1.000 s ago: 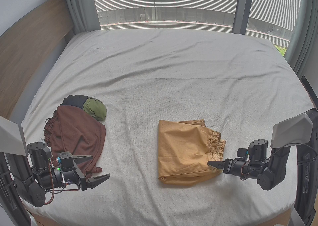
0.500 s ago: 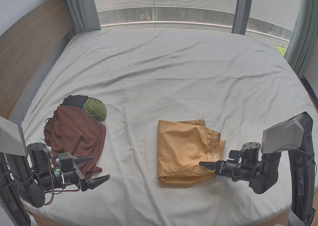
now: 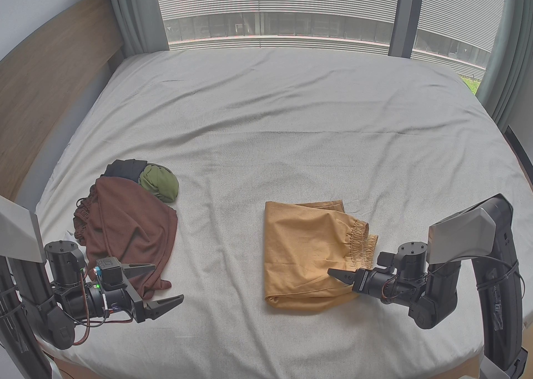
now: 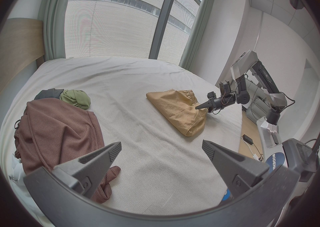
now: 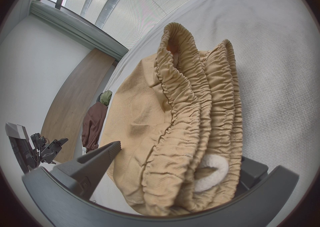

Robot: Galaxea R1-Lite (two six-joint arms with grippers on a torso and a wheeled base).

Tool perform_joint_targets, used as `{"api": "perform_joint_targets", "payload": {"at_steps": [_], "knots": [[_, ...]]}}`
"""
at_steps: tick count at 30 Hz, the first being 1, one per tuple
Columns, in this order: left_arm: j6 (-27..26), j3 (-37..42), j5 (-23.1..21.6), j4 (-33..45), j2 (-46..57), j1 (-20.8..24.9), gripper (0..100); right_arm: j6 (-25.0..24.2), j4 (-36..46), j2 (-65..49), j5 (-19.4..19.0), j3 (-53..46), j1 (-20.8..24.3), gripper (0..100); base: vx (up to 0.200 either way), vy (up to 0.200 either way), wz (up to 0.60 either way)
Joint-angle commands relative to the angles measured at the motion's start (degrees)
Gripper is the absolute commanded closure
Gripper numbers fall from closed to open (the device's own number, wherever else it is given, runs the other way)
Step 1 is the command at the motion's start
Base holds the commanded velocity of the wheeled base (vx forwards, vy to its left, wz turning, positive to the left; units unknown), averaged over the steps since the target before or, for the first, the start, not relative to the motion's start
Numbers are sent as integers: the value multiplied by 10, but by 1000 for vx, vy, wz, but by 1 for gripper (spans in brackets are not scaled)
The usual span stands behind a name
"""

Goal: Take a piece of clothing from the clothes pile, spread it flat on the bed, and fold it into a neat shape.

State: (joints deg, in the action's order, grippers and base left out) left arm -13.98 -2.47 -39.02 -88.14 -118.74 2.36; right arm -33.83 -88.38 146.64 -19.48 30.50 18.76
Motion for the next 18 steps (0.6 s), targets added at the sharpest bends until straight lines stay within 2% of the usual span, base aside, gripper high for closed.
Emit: {"api": "perform_joint_targets", "payload": {"at_steps": [1, 2, 14, 18], "knots": [[0, 1, 0, 0, -1, 0, 0, 0, 2, 5, 0, 0, 0, 0, 0, 0, 0], [0, 2, 0, 0, -2, 0, 0, 0, 2, 5, 0, 0, 0, 100, 0, 0, 0], [0, 5, 0, 0, -4, 0, 0, -2, 1, -3, -6, -5, 7, 100, 0, 0, 0], [0, 5, 0, 0, -4, 1, 0, -4, 1, -44, -14, -15, 26, 100, 0, 0, 0]]}}
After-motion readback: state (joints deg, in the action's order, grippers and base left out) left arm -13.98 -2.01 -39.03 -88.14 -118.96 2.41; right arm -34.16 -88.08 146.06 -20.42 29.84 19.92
